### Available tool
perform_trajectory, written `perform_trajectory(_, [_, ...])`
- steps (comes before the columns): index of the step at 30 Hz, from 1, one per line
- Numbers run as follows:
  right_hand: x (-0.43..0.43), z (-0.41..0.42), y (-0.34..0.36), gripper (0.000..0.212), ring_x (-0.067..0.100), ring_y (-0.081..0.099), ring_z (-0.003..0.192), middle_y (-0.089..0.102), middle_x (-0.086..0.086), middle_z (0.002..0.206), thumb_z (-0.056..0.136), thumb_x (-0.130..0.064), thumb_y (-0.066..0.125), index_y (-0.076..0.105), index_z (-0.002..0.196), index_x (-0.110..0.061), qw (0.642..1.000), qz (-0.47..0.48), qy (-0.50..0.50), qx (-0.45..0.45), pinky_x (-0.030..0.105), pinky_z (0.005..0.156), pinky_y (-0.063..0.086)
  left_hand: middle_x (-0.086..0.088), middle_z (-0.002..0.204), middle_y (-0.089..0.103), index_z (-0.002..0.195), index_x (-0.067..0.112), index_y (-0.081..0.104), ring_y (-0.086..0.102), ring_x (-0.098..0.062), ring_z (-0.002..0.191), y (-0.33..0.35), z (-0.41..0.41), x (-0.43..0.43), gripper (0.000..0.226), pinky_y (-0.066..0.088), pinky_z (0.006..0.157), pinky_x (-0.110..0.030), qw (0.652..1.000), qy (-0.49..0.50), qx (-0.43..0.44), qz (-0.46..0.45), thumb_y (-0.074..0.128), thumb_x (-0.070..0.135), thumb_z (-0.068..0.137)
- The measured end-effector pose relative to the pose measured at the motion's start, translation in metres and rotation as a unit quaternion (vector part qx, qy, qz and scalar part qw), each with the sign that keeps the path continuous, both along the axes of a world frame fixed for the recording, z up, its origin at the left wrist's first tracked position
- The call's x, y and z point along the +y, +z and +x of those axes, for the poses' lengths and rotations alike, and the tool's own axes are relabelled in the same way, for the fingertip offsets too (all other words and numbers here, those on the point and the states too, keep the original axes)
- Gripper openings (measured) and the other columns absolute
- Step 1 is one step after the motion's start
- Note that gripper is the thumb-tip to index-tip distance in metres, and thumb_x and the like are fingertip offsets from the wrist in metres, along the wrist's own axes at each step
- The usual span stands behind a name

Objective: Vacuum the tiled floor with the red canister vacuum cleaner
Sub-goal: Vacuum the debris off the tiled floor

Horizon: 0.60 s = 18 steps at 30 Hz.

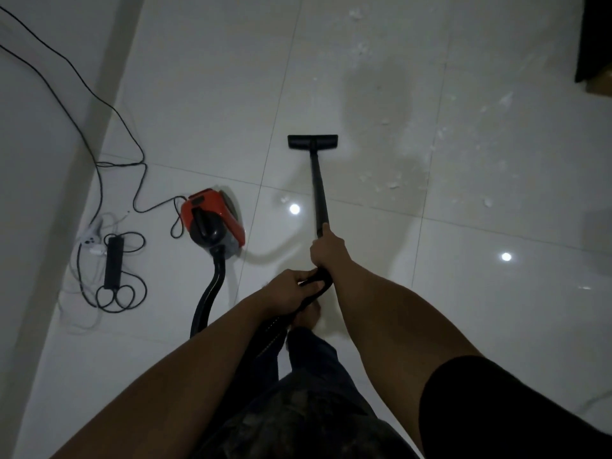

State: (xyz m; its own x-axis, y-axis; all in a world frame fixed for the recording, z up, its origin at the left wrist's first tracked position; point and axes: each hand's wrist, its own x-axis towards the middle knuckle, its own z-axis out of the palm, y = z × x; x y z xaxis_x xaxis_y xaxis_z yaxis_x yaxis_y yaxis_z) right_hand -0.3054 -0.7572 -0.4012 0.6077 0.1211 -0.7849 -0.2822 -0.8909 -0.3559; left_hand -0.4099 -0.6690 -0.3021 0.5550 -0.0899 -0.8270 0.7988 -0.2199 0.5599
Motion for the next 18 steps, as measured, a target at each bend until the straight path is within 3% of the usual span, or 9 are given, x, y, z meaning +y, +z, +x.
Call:
perform_trajectory(2, [0.011, 0.013, -0.001, 0.060, 0.034, 0.057, 0.111, 0.054, 0.019, 0.131, 0.096, -0.017, 0.038, 0.021, 0.153, -0.024, 1.000, 0.018, -0.022, -0.007, 0.034, 0.082, 0.045, -0.019, 0.119, 0.068, 0.148, 0.027, 0.047, 0.070, -0.018, 0.098, 0.000, 0.015, 0.011, 0.048, 0.053, 0.092, -0.032, 1.000, -0.026, -0.008, 0.015, 0.051, 0.041, 0.102])
perform_trajectory(3, [0.017, 0.021, -0.001, 0.058, 0.035, 0.057, 0.112, 0.054, 0.019, 0.130, 0.095, -0.017, 0.038, 0.023, 0.152, -0.023, 0.999, 0.022, -0.024, -0.009, 0.034, 0.082, 0.043, -0.033, 0.138, 0.052, 0.150, 0.026, 0.045, 0.061, -0.038, 0.118, 0.001, 0.025, 0.019, 0.050, 0.048, 0.103, -0.046, 0.999, -0.047, -0.002, 0.014, 0.050, 0.041, 0.103])
perform_trajectory(4, [0.024, 0.030, -0.002, 0.057, 0.035, 0.056, 0.113, 0.053, 0.019, 0.130, 0.096, -0.017, 0.038, 0.024, 0.151, -0.023, 0.999, 0.024, -0.025, -0.008, 0.033, 0.081, 0.042, -0.041, 0.147, 0.036, 0.151, 0.024, 0.043, 0.056, -0.048, 0.121, 0.001, 0.034, 0.026, 0.052, 0.050, 0.101, -0.049, 0.999, -0.054, 0.006, 0.008, 0.050, 0.041, 0.102])
perform_trajectory(6, [0.038, 0.048, -0.001, 0.055, 0.034, 0.056, 0.114, 0.053, 0.019, 0.131, 0.097, -0.017, 0.037, 0.026, 0.150, -0.022, 0.999, 0.026, -0.036, -0.009, 0.032, 0.079, 0.040, -0.045, 0.150, 0.024, 0.150, 0.017, 0.044, 0.068, -0.035, 0.099, 0.001, 0.053, 0.042, 0.054, 0.060, 0.075, -0.033, 0.999, -0.048, 0.008, 0.004, 0.052, 0.038, 0.102])
perform_trajectory(8, [0.053, 0.067, 0.001, 0.054, 0.033, 0.056, 0.115, 0.053, 0.018, 0.131, 0.097, -0.017, 0.036, 0.027, 0.150, -0.021, 0.999, 0.028, -0.043, -0.011, 0.031, 0.078, 0.039, -0.040, 0.133, 0.050, 0.146, 0.008, 0.048, 0.065, -0.015, 0.064, -0.002, 0.073, 0.058, 0.052, 0.056, 0.060, -0.030, 0.999, -0.050, -0.015, 0.006, 0.053, 0.036, 0.102])
perform_trajectory(9, [0.060, 0.076, 0.002, 0.054, 0.034, 0.056, 0.115, 0.053, 0.018, 0.132, 0.097, -0.016, 0.037, 0.027, 0.150, -0.020, 0.999, 0.027, -0.043, -0.013, 0.031, 0.078, 0.039, -0.031, 0.111, 0.063, 0.144, 0.006, 0.049, 0.061, -0.012, 0.055, -0.004, 0.082, 0.066, 0.050, 0.055, 0.059, -0.032, 0.999, -0.043, -0.016, 0.000, 0.052, 0.035, 0.103])
perform_trajectory(11, [0.079, 0.097, 0.007, 0.056, 0.034, 0.056, 0.115, 0.052, 0.019, 0.133, 0.096, -0.014, 0.037, 0.026, 0.151, -0.019, 0.998, 0.027, -0.049, -0.015, 0.032, 0.078, 0.039, -0.016, 0.083, 0.065, 0.145, 0.011, 0.049, 0.060, -0.010, 0.047, -0.003, 0.103, 0.086, 0.049, 0.053, 0.055, -0.030, 0.999, -0.032, -0.012, -0.009, 0.052, 0.036, 0.103])
perform_trajectory(14, [0.103, 0.128, 0.011, 0.065, 0.033, 0.057, 0.112, 0.052, 0.019, 0.134, 0.096, -0.012, 0.042, 0.015, 0.155, -0.018, 0.999, -0.001, -0.036, -0.012, 0.032, 0.077, 0.044, -0.010, 0.084, 0.068, 0.148, 0.023, 0.047, 0.062, -0.006, 0.047, 0.002, 0.130, 0.113, 0.049, 0.052, 0.054, -0.025, 0.999, -0.051, -0.017, 0.000, 0.050, 0.042, 0.103])
perform_trajectory(18, [0.130, 0.164, 0.017, 0.074, 0.033, 0.056, 0.113, 0.044, 0.014, 0.145, 0.094, -0.008, 0.043, 0.005, 0.157, -0.016, 0.999, -0.032, -0.002, -0.009, 0.031, 0.077, 0.043, -0.016, 0.093, 0.071, 0.148, 0.024, 0.047, 0.061, -0.004, 0.045, 0.006, 0.169, 0.140, 0.049, 0.052, 0.058, -0.023, 0.997, -0.075, -0.021, 0.009, 0.048, 0.043, 0.103])
